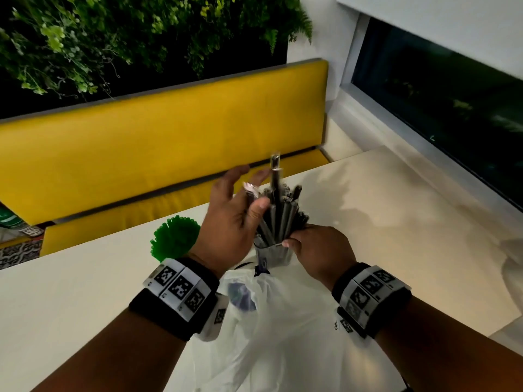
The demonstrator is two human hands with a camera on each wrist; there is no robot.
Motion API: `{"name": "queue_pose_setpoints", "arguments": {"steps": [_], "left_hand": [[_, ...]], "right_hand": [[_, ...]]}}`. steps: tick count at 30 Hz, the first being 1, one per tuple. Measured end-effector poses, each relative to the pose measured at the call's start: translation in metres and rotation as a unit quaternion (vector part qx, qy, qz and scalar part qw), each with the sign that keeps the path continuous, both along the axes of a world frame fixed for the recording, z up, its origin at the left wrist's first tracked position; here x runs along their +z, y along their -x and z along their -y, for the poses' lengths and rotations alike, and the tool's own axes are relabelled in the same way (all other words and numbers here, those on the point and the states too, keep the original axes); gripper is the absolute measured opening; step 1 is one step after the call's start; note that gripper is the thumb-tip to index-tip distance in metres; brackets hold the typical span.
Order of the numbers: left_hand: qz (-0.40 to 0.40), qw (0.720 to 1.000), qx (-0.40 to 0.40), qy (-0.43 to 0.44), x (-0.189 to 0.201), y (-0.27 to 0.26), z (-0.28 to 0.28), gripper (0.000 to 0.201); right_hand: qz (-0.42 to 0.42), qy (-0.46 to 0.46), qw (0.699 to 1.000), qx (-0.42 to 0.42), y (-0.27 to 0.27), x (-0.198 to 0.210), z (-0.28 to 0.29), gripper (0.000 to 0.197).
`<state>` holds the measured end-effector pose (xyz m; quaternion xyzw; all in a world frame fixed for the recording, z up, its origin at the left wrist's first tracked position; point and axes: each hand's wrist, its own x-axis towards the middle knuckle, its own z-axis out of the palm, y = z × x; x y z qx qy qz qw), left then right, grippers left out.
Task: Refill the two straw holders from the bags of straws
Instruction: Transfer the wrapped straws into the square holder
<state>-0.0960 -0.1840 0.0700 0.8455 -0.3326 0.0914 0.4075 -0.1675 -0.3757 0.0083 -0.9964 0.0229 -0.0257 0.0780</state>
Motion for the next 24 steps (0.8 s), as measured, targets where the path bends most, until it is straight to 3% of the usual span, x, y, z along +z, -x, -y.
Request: {"name": "queue_pose_setpoints", "arguments": {"steps": [2, 3, 6, 9, 11, 13, 14, 15, 17, 18, 19, 21, 24], "left_hand": [[-0.065, 0.994, 0.015, -0.091, -0.007, 0.003, -0.002, 0.061], [-0.113, 0.989, 0.006, -0.099, -0.005, 0.004, -0.004, 0.074], [-0.224, 0.974, -0.033, -0.012, 0.023, 0.004, -0.014, 0.111], [-0.164, 0.982, -0.029, 0.085, 0.065, 0.005, -0.011, 0.103], [-0.041, 0.996, -0.015, 0.072, 0.085, 0.005, 0.007, 0.085], [0.102, 0.994, -0.007, -0.035, 0.087, 0.003, 0.032, 0.073], [0.131, 0.984, -0.006, -0.119, 0.079, 0.002, 0.045, 0.072], [0.133, 0.967, -0.011, -0.219, 0.064, 0.001, 0.055, 0.071], [0.112, 0.903, -0.056, -0.411, 0.027, -0.002, 0.061, 0.065], [0.097, 0.882, -0.085, -0.453, 0.015, -0.006, 0.058, 0.062], [0.077, 0.882, -0.108, -0.451, 0.011, -0.009, 0.054, 0.060], [0.030, 0.921, -0.125, -0.368, 0.017, -0.013, 0.052, 0.072], [0.115, 0.942, -0.079, -0.303, 0.030, -0.004, 0.068, 0.078]], "right_hand": [[0.000, -0.001, 1.000, 0.003, 0.001, 0.002, -0.001, 0.032], [0.000, -0.001, 1.000, 0.005, 0.001, 0.002, -0.001, 0.032], [0.008, -0.010, 1.000, 0.007, 0.001, 0.000, 0.000, 0.031], [0.014, -0.013, 1.000, 0.004, 0.000, -0.001, -0.001, 0.033], [0.018, -0.011, 1.000, 0.004, 0.000, -0.002, -0.001, 0.033], [0.026, -0.005, 1.000, 0.006, 0.000, -0.002, -0.001, 0.031], [0.031, -0.005, 0.999, 0.006, 0.001, -0.001, -0.001, 0.029], [0.037, -0.011, 0.999, 0.006, 0.002, 0.001, -0.002, 0.029], [0.050, -0.023, 0.998, 0.007, 0.003, 0.004, -0.004, 0.030], [0.054, -0.026, 0.998, 0.010, 0.003, 0.006, -0.005, 0.030], [0.054, -0.028, 0.998, 0.013, 0.003, 0.006, -0.005, 0.030], [0.057, -0.029, 0.998, 0.013, 0.002, 0.006, -0.005, 0.026], [0.118, 0.001, 0.993, 0.021, 0.004, 0.006, -0.005, 0.014]]}}
